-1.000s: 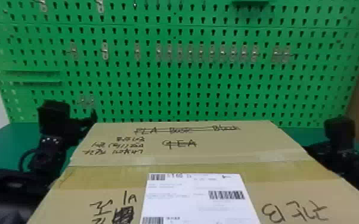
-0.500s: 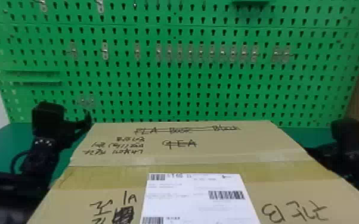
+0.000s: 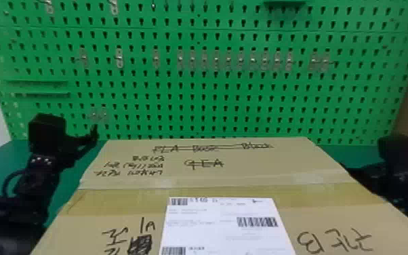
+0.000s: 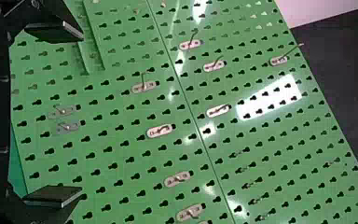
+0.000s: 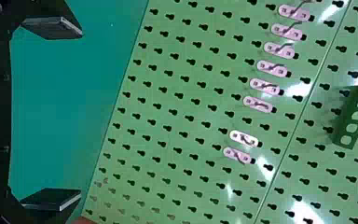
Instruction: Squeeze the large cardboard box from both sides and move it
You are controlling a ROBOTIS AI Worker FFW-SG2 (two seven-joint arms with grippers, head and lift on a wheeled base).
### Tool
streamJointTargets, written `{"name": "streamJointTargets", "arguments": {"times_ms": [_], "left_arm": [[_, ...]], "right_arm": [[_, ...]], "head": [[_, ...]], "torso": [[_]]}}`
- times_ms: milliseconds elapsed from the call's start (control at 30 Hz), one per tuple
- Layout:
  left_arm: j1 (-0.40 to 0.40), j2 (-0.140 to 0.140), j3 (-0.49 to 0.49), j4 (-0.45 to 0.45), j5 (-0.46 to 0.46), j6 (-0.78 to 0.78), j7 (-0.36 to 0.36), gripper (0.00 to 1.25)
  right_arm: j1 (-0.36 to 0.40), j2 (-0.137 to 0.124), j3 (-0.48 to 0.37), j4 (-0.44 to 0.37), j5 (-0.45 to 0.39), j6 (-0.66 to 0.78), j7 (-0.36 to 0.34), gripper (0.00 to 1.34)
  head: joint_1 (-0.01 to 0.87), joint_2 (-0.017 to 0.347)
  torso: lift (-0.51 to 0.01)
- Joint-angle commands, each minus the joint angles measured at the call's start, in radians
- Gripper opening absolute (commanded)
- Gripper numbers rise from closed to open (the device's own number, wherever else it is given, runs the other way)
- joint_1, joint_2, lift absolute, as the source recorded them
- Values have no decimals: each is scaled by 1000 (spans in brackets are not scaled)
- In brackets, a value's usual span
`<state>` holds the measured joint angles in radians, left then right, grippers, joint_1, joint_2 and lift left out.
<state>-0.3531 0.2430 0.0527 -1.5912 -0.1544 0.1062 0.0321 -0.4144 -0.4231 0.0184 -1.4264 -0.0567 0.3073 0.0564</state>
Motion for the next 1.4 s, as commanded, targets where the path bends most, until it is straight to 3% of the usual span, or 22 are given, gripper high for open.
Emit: {"name": "streamJointTargets", "arguments": {"times_ms": [0, 1367], "left_arm": [[-1, 2, -1, -3, -1, 3, 0, 1121], [-3, 2, -5, -6, -8, 10, 0, 1121]], "right_arm": [[0, 0, 0, 0, 0, 1, 0, 1236], [-9, 6, 8, 0, 3, 10, 0, 1236]], "head": [[398, 51], [398, 51]], "torso": [[-209], [-209]]}}
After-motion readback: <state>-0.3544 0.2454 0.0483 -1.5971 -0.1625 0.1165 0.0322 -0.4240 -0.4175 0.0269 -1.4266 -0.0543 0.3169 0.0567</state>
